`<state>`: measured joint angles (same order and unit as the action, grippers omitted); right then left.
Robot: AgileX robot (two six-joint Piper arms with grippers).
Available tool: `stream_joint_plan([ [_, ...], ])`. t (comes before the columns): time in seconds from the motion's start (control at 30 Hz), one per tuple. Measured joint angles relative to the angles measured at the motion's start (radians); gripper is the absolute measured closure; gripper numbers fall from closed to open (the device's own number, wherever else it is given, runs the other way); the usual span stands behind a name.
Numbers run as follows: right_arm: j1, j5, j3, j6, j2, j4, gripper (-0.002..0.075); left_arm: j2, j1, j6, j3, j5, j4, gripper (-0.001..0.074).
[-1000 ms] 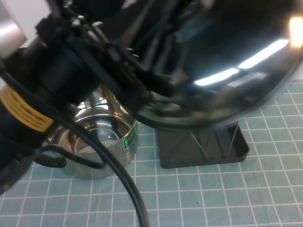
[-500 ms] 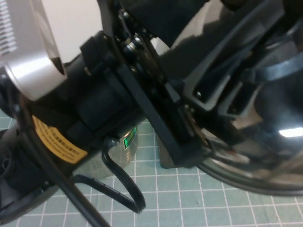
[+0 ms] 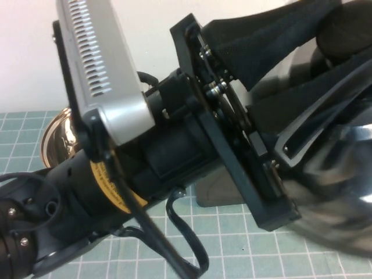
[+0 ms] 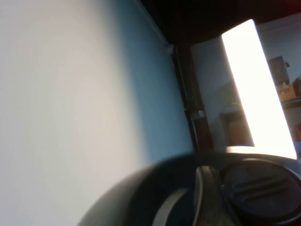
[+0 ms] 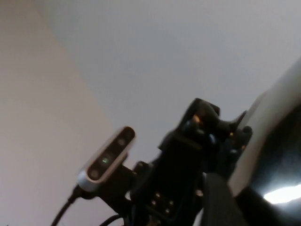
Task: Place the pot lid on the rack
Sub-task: Hand over the pot lid
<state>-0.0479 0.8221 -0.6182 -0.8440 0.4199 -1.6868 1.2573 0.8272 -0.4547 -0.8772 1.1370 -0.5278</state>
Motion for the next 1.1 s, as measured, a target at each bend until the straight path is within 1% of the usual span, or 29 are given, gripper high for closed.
stream_joint_plan([
  [0.03,0.002,0.004,-0.001,-0.007,0.005,-0.015,0.0438,0.002,0.000,0.004,0.000,-0.006,-0.003,0.0404],
  [0.1,0.003,0.017,-0.006,-0.024,0.012,-0.050,0.0573,0.007,0.000,0.008,0.000,-0.027,-0.006,0.0404],
  [0.13,0.004,0.027,-0.011,-0.037,0.013,-0.055,0.0601,0.009,0.000,0.008,0.000,-0.034,-0.007,0.0404],
  [0.3,0.007,0.035,-0.013,-0.084,0.018,-0.059,0.0608,0.011,0.000,0.003,0.000,-0.038,-0.011,0.0404],
  [0.5,0.007,0.040,-0.019,-0.097,0.022,-0.059,0.0610,0.011,0.000,-0.002,0.000,-0.040,-0.011,0.0402],
  [0.53,0.007,0.044,-0.021,-0.101,0.022,-0.059,0.0613,0.011,0.000,-0.005,0.000,-0.046,-0.011,0.0384],
  [0.57,0.007,0.049,-0.026,-0.111,0.022,-0.050,0.0627,0.011,0.000,-0.012,0.000,-0.046,-0.008,0.0351],
  [0.63,0.007,0.054,-0.034,-0.143,0.025,-0.023,0.0683,0.010,0.000,-0.022,0.000,-0.036,0.001,0.0270],
  [0.7,0.007,0.054,-0.045,-0.166,0.029,0.009,0.0701,0.004,0.000,-0.023,0.000,-0.036,0.022,0.0206],
  [0.77,0.007,0.074,-0.066,-0.193,0.033,0.014,0.0704,0.002,0.000,-0.024,0.000,-0.047,0.053,0.0172],
  [0.87,0.007,0.086,-0.101,-0.228,0.033,0.014,0.0705,-0.010,0.000,-0.001,0.000,-0.092,0.110,0.0155],
  [0.93,0.007,0.084,-0.111,-0.239,0.033,0.012,0.0705,-0.026,0.000,0.032,0.000,-0.129,0.141,0.0155],
  [1.0,0.007,0.082,-0.111,-0.251,0.033,0.012,0.0705,-0.047,0.000,0.089,0.000,-0.185,0.188,0.0176],
  [1.03,0.007,0.082,-0.111,-0.256,0.035,0.012,0.0705,-0.062,0.000,0.118,0.000,-0.222,0.208,0.0207],
  [1.1,0.007,0.080,-0.111,-0.271,0.041,0.012,0.0705,-0.101,0.000,0.181,0.000,-0.307,0.236,0.0316],
])
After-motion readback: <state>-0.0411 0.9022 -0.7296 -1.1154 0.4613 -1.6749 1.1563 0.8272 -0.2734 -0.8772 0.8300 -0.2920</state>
